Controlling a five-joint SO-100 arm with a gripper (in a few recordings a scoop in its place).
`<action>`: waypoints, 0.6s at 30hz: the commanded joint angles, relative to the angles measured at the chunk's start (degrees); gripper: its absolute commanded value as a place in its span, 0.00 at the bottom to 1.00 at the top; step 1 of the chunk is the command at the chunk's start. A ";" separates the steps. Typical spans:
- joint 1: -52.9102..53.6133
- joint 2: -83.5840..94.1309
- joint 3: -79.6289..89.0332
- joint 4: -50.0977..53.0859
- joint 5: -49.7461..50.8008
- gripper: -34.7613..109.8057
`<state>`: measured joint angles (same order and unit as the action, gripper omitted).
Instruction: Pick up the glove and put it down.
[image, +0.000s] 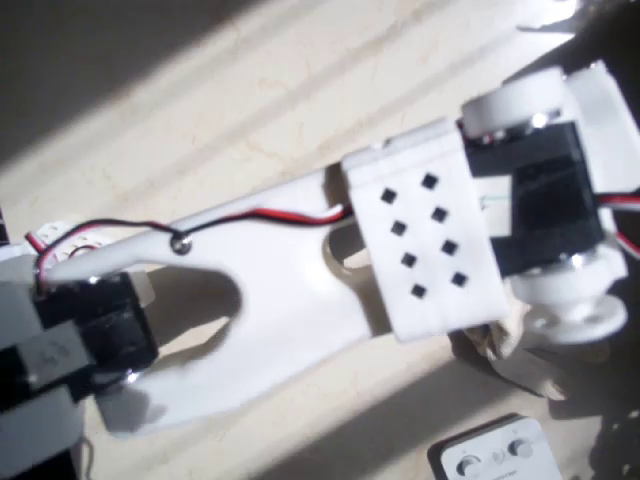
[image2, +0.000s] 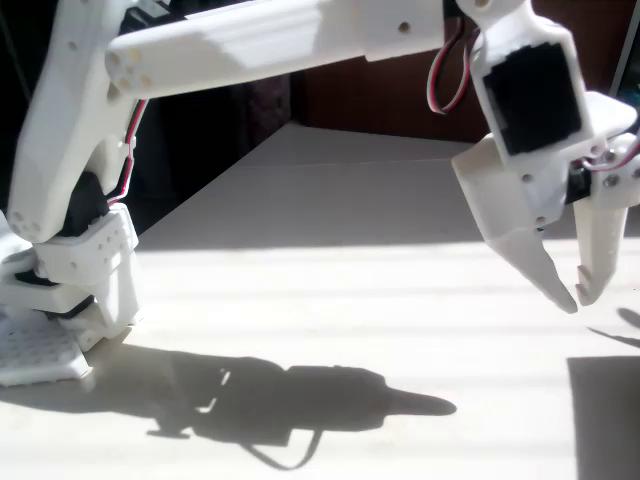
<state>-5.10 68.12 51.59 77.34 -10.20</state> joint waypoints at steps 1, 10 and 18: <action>1.05 13.18 9.84 -5.54 -0.35 0.24; 4.04 40.69 42.71 -28.92 -0.35 0.24; 3.96 61.26 67.50 -34.01 -0.35 0.24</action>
<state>-1.93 121.73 113.29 44.56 -10.20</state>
